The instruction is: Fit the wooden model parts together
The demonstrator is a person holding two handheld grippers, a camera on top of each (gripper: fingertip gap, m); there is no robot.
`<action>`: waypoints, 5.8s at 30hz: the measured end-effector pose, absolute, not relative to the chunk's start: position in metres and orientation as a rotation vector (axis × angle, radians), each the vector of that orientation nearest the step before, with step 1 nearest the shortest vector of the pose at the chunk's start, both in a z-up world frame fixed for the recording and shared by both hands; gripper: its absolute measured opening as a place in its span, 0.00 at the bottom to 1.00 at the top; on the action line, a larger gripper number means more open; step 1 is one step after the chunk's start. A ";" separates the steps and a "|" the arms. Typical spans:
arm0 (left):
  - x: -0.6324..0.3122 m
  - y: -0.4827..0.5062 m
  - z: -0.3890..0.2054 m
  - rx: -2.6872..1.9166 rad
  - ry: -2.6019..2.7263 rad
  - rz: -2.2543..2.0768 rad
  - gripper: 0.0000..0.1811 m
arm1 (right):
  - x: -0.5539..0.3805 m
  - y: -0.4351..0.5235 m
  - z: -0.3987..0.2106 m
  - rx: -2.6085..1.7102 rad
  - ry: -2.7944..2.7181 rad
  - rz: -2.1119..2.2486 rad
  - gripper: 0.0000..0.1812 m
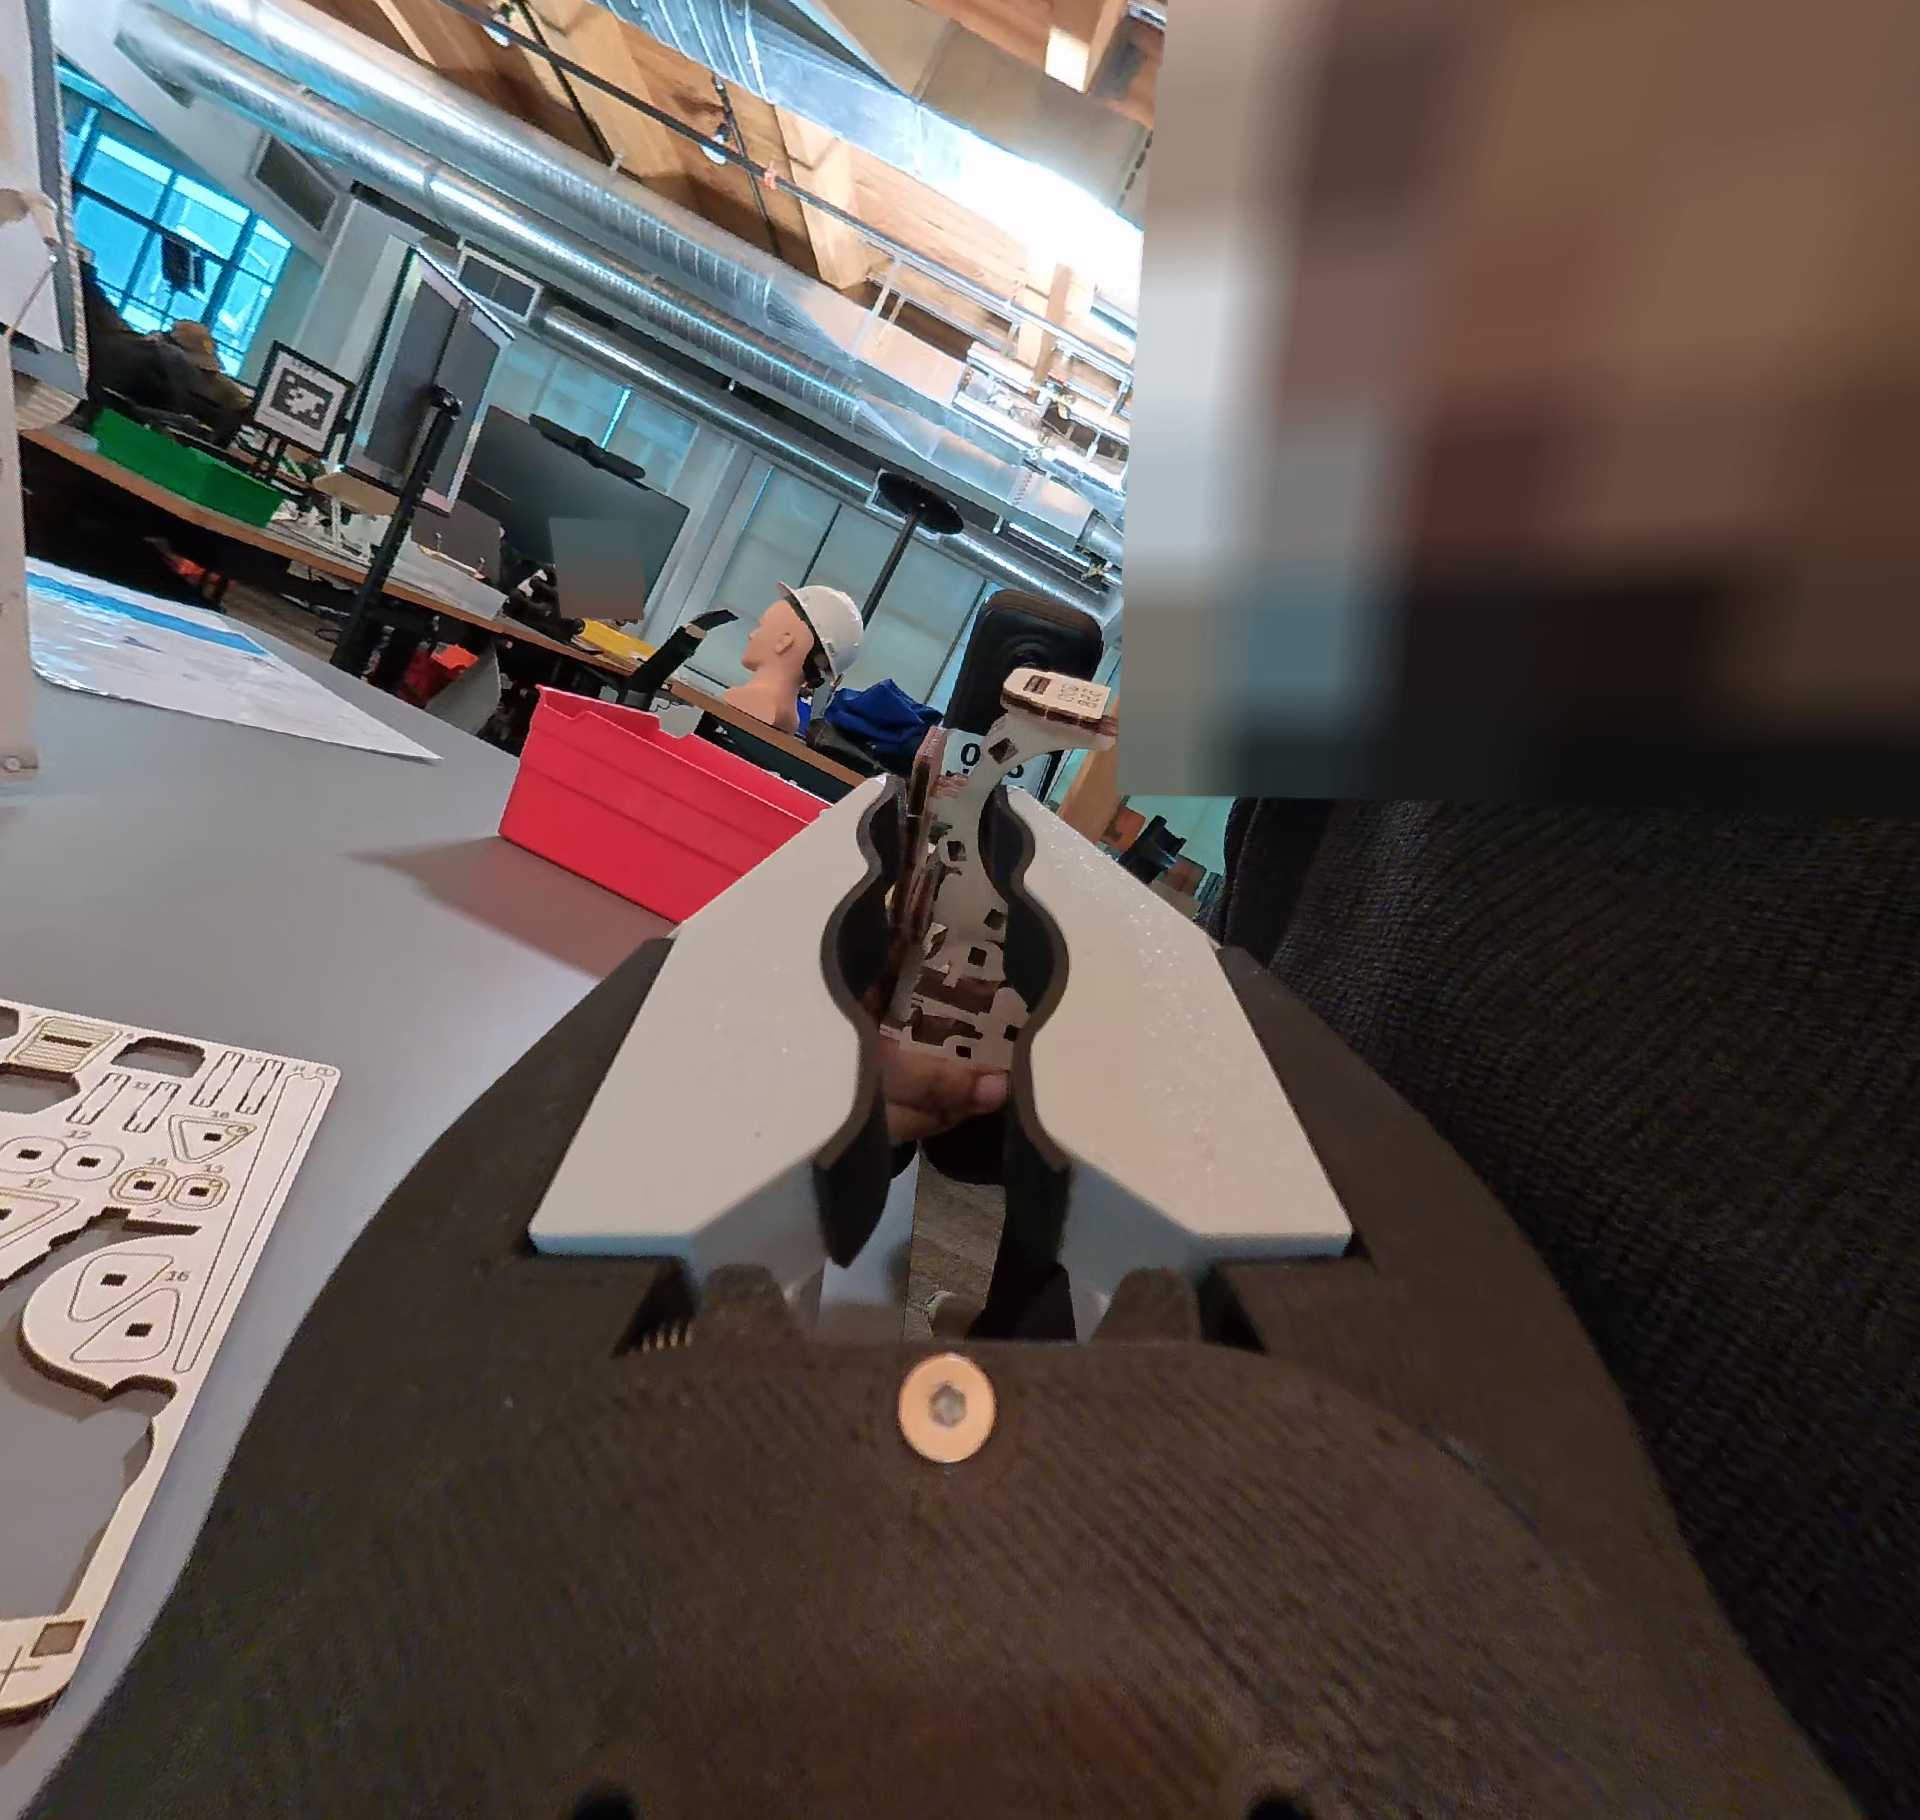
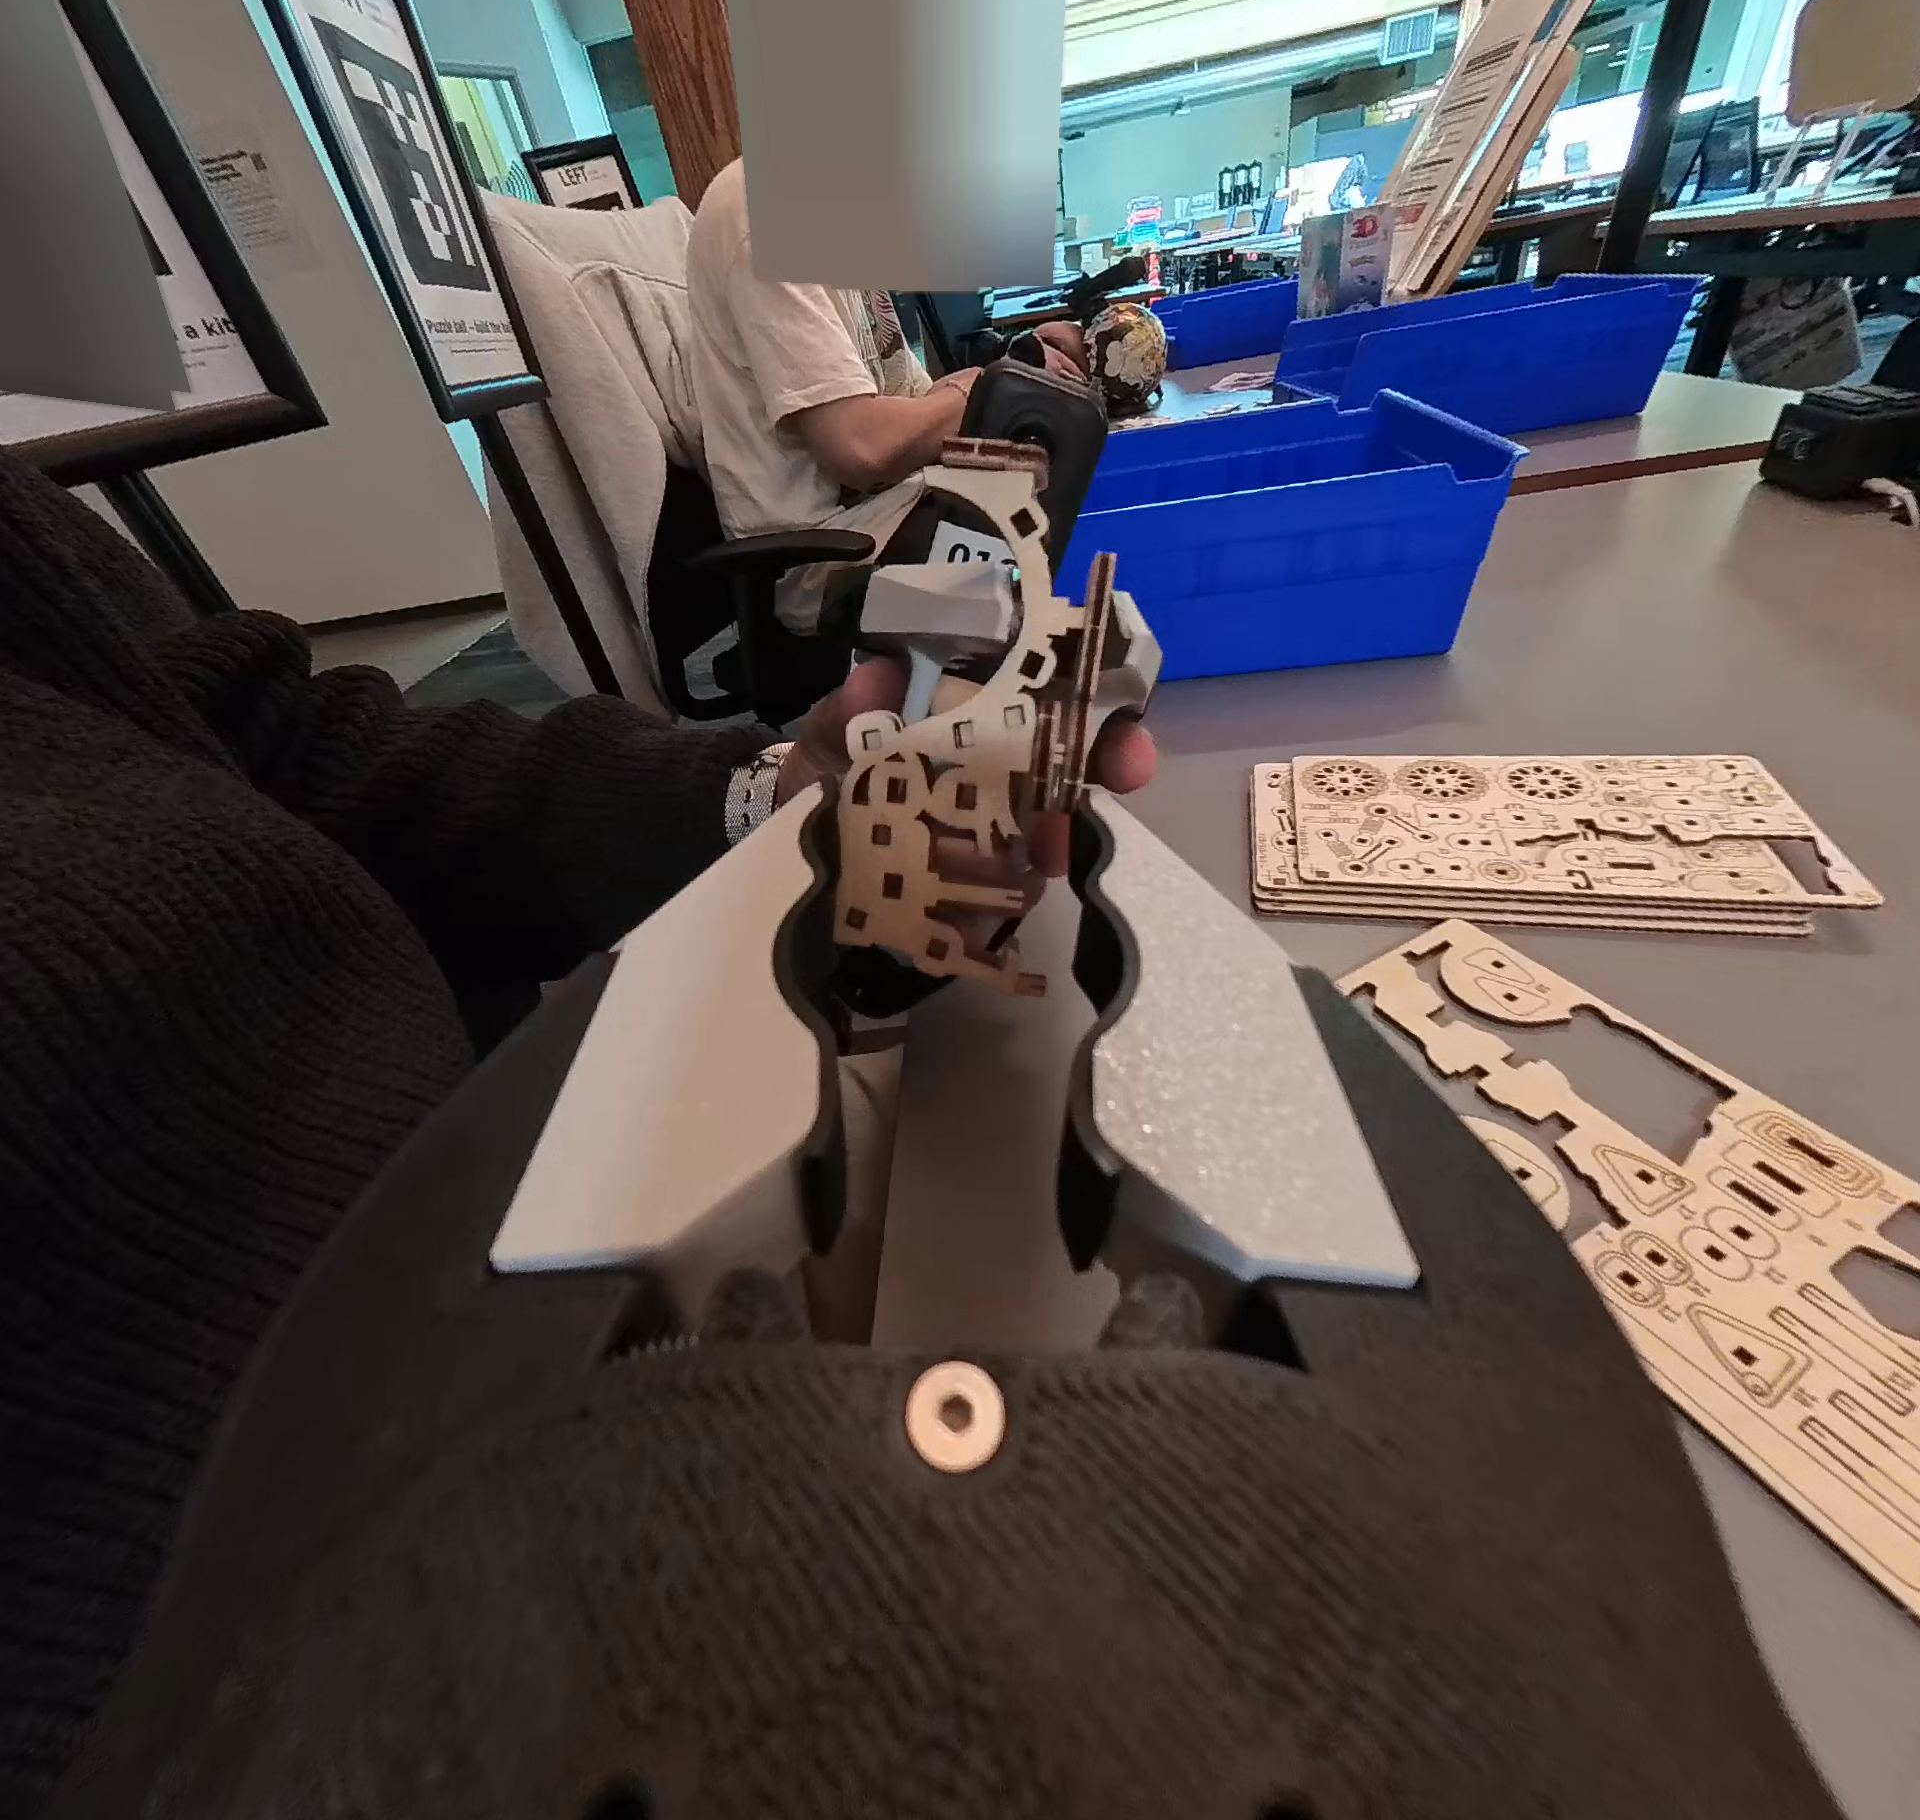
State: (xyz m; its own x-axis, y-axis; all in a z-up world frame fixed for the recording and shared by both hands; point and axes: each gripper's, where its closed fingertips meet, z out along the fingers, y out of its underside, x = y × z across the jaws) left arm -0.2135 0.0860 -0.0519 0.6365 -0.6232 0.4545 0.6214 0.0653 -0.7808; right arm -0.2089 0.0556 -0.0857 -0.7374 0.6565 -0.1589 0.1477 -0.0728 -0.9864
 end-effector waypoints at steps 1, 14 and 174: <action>-0.214 0.086 -0.052 -1.176 0.001 -0.939 0.07 | -0.209 0.055 -0.086 -0.867 -1.836 1.871 0.24; -0.216 0.086 -0.051 -1.133 -0.036 -0.955 0.06 | -0.209 0.055 -0.084 -0.924 -1.838 1.947 0.24; -0.227 0.101 -0.058 -1.176 -0.151 -0.875 0.15 | -0.220 0.089 -0.067 -0.998 -1.547 1.985 0.22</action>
